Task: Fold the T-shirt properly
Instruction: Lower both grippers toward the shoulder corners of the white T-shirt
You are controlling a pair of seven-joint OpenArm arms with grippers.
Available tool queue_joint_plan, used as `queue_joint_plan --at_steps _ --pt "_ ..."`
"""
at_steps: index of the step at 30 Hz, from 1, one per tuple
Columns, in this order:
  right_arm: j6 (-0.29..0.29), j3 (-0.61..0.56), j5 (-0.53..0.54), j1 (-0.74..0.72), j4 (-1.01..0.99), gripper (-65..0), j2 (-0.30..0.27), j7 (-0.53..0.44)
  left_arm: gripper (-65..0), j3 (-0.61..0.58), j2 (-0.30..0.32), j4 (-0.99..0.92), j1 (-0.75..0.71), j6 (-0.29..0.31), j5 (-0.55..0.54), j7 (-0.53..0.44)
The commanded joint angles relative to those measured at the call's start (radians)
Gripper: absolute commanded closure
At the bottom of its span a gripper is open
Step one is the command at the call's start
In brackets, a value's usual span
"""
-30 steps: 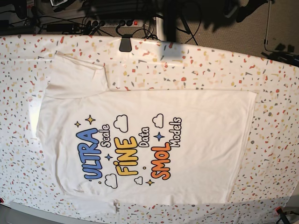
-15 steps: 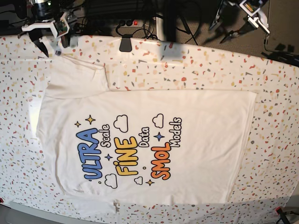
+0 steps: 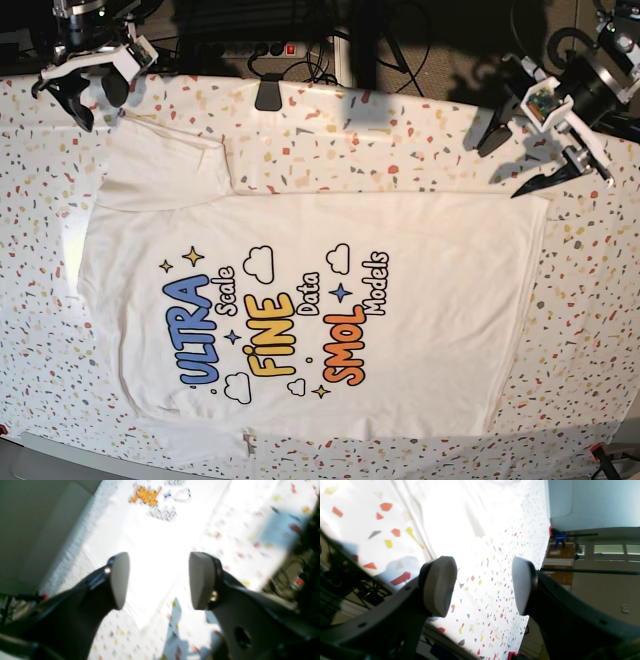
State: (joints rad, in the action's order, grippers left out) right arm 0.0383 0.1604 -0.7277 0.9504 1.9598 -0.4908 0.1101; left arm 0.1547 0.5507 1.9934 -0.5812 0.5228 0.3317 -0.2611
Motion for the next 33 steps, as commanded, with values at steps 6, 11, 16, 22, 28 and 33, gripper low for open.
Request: queue_joint_plan --at_steps 6,11,16,22,28,33 --pt "0.021 0.006 -0.002 -0.008 0.016 -37.5 -0.008 -0.011 -37.8 -0.053 0.014 -0.009 0.113 -0.021 -0.022 -0.024" --pt "0.022 0.005 -0.002 -0.040 0.017 -37.5 -0.006 -0.016 -36.7 -0.199 0.042 -0.088 0.207 -0.019 -0.009 -0.016" --pt "0.023 0.005 0.031 -0.053 0.016 -37.5 -0.005 -0.015 -34.9 -0.348 0.063 -0.319 0.382 -0.065 0.159 0.008" --pt "0.023 0.004 0.031 -0.053 0.017 -37.5 -0.005 -0.011 -34.9 -0.492 0.133 -0.484 0.511 -0.120 0.283 0.034" --pt "0.023 0.004 0.031 -0.053 0.017 -37.5 -0.005 -0.007 -34.9 -0.595 0.260 -0.495 0.534 -0.242 0.410 0.064" --pt "0.023 0.004 0.031 -0.053 0.017 -37.5 -0.005 -0.007 -34.9 -0.595 0.258 -0.495 0.534 -0.246 0.409 0.074"
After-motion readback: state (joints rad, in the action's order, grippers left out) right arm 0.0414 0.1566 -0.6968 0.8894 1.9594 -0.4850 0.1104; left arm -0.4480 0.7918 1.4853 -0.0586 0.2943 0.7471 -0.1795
